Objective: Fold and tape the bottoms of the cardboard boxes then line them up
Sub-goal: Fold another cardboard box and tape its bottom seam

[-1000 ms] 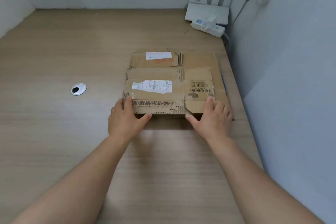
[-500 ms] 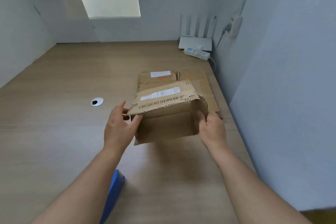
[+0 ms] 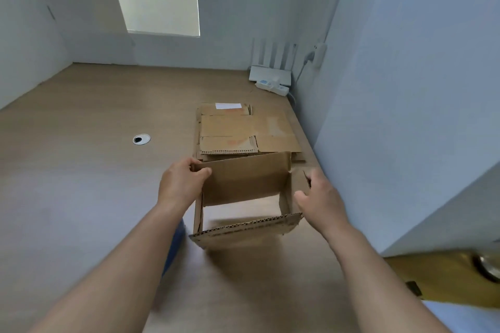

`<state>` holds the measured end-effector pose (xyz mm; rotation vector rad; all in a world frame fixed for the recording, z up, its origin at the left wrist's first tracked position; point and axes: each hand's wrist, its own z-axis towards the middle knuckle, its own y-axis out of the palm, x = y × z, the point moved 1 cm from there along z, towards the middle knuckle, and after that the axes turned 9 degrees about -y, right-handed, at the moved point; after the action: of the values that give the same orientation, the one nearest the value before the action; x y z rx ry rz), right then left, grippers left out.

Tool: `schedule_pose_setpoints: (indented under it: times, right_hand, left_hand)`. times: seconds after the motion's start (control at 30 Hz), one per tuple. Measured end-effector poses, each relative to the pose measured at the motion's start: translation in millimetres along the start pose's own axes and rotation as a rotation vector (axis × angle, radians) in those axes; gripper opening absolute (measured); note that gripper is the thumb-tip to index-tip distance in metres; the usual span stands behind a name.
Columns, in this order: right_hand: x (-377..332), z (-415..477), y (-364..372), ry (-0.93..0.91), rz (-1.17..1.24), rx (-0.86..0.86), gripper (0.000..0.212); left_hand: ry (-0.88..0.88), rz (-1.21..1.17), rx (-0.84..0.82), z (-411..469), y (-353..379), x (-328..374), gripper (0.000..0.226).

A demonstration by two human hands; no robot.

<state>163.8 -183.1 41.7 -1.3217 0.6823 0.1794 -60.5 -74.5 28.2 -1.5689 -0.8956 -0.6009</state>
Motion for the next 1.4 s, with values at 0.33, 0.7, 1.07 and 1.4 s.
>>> schedule_pose_setpoints:
  times: [0.33,0.7,1.07,1.4]
  right_hand:
    - [32,-4,6,0.110,0.040,-0.009,0.026]
    - [41,17,9,-0.215,0.214,-0.282,0.027]
    - [52,15,34,-0.309,0.046,-0.096,0.073]
    - [44,35,33,-0.199,0.259,-0.244,0.042]
  left_hand:
    - [0.085,-0.369,-0.247,-71,13,-39,0.018]
    - [0.168,-0.013,-0.130,-61,36,-44,0.031]
    - [0.093,-0.054,-0.242,-45,39,-36,0.026]
    - [0.071,-0.191,-0.290,-32,37,-47,0.029]
